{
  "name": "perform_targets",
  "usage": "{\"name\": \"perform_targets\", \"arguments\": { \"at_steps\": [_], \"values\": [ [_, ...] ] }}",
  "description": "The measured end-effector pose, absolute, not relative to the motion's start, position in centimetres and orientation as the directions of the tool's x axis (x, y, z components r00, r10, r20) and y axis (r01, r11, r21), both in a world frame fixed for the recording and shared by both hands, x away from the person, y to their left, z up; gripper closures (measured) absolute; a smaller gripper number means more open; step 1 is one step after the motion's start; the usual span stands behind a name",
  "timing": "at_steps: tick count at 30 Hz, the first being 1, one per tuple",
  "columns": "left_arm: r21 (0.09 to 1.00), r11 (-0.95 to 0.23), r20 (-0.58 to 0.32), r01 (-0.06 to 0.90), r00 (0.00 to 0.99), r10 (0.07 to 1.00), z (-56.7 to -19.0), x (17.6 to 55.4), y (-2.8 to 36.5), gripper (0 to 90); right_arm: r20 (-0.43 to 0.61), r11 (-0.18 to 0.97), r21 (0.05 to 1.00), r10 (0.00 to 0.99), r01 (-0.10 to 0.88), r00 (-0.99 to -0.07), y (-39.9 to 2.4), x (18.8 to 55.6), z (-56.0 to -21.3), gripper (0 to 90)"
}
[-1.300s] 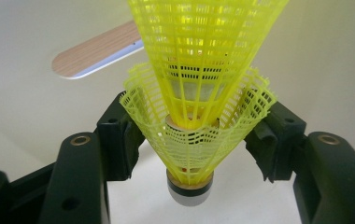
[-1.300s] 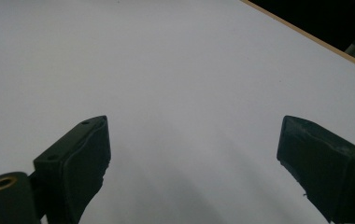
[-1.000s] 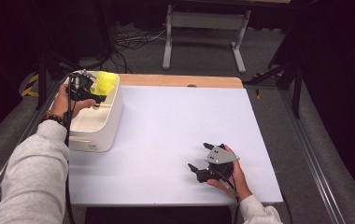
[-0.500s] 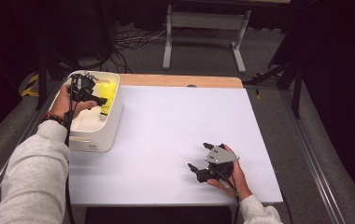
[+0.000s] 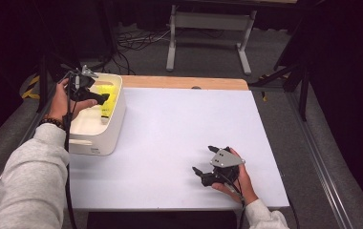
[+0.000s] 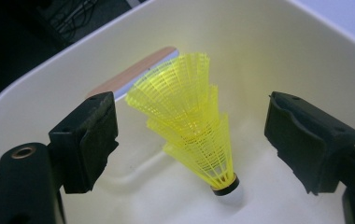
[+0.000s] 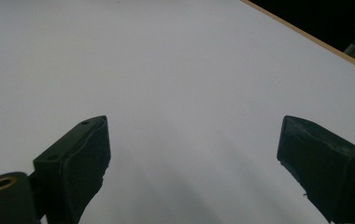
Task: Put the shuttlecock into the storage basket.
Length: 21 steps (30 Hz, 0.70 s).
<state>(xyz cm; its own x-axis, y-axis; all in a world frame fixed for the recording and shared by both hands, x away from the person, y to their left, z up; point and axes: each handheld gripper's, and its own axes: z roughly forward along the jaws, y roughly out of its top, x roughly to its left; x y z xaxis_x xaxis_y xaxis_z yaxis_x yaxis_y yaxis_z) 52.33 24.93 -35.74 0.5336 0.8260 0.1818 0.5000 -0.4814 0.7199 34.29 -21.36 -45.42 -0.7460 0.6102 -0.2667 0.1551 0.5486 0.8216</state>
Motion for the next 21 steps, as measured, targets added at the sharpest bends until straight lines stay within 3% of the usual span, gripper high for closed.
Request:
{"name": "perform_targets", "arguments": {
  "at_steps": [3,21],
  "values": [
    [0.731,-0.5,0.219,0.464,0.535,0.816,-35.0,51.7,24.8,18.8,-0.267,0.547,0.823,0.61,0.152,-0.746,-21.4,34.2,-45.3,10.0],
    [0.826,-0.485,0.227,0.289,0.616,0.754,-32.8,47.2,24.1,17.4,-0.279,0.516,0.847,0.636,0.127,-0.719,-21.8,33.9,-44.4,10.0]
  ]
}}
